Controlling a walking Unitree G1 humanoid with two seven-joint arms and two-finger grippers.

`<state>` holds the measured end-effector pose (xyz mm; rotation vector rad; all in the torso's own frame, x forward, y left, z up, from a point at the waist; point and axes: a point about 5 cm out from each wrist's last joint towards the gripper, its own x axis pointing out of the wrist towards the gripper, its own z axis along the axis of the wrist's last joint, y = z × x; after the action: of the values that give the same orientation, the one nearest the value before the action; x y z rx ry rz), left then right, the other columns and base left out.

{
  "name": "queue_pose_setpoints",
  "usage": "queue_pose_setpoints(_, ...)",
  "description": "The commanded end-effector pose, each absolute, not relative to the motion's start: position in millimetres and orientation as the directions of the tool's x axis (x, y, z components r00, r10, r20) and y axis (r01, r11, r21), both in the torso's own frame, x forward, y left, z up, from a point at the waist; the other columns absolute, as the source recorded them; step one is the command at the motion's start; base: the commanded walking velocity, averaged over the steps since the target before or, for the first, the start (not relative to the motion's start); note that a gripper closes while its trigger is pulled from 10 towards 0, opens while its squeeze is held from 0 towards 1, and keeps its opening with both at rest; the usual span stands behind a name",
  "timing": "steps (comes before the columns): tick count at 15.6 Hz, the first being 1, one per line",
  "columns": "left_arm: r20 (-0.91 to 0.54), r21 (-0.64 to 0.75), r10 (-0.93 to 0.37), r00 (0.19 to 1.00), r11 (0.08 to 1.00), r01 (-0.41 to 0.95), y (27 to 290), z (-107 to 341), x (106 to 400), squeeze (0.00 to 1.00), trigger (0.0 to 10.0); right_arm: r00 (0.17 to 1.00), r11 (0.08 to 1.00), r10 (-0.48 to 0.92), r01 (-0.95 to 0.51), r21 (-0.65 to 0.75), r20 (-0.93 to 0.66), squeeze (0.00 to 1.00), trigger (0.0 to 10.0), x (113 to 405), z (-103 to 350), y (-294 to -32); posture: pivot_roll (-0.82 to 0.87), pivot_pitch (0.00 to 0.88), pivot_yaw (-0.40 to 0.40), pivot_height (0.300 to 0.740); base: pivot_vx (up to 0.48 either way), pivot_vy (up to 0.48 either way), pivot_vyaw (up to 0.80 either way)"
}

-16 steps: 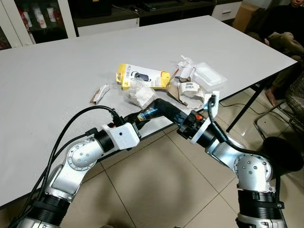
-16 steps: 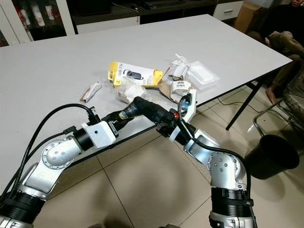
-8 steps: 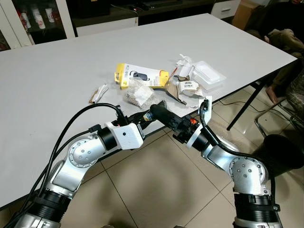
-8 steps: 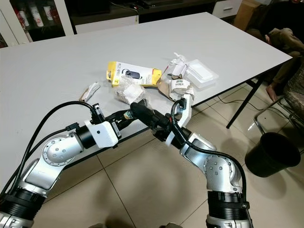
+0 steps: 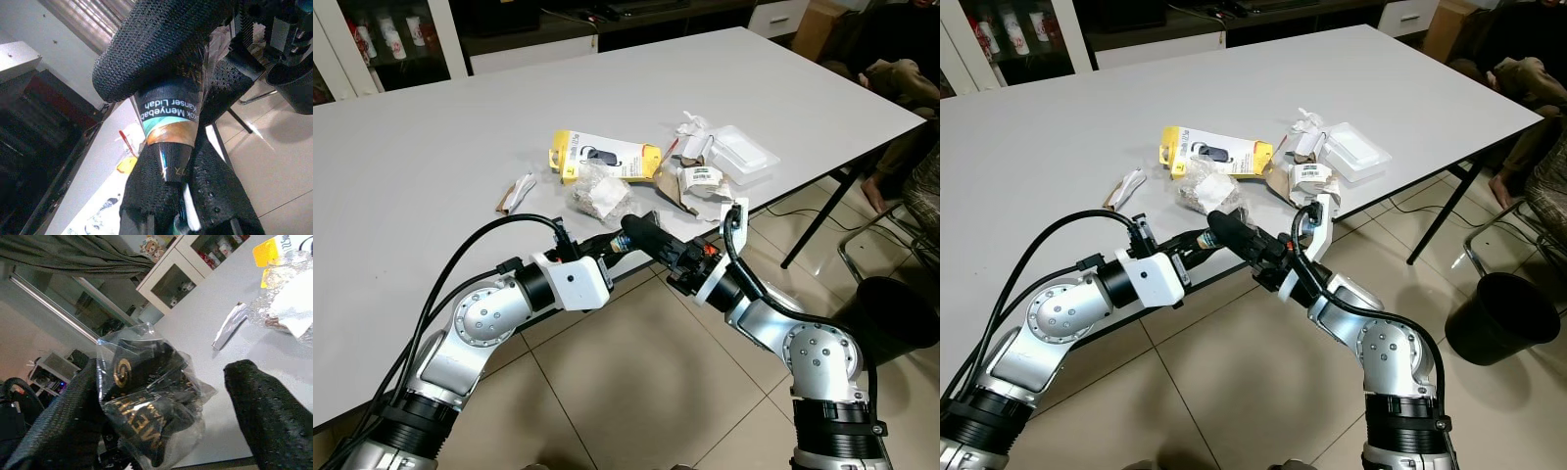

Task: Picking trash to rubbish bin

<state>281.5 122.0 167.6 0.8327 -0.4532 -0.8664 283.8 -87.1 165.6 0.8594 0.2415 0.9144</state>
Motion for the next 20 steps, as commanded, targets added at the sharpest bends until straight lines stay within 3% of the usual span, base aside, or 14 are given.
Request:
queue_pose_setpoints(1,0.025,0.807,-0.829,0.559,0.347,0.478,118.7,170.1,278.4,0.0,0.0,0.608,0.313,0.776,-0.6,0.737,0.165,0.0,0.0,283.4,167.5,-89.2,0.03,0.065,-0.049,0.74,0.0,0.0,0.0)
queue_pose_setpoints(10,0.029,0.817,-0.831,0.556,0.34,0.466,118.5,172.4,280.9,0.0,0.0,0.605,0.297,0.775,-0.607,0.737,0.185,0.0,0.0,283.5,168.1,-89.6,0.04,0.056,-0.046,0.74,0.0,0.0,0.0)
queue_pose_setpoints(11,0.031,0.829,-0.83,0.556,0.332,0.45,118.2,173.4,281.2,0.0,8.4,0.605,0.295,0.773,-0.606,0.738,0.188,0.0,0.0,283.8,167.6,-90.0,0.04,0.053,-0.046,0.74,0.0,0.0,0.0)
queue_pose_setpoints(12,0.031,0.83,-0.83,0.557,0.332,0.448,118.2,173.5,281.3,0.0,10.0,0.605,0.295,0.773,-0.606,0.739,0.189,0.0,0.0,283.7,167.7,-89.8,0.04,0.053,-0.046,0.74,0.0,0.0,0.0)
queue_pose_setpoints(20,0.021,0.836,-0.83,0.557,0.32,0.446,117.8,171.5,282.3,0.0,10.0,0.612,0.29,0.766,-0.604,0.743,0.198,0.0,0.0,284.6,167.8,-90.4,0.03,0.043,-0.045,0.74,0.0,0.0,0.0)
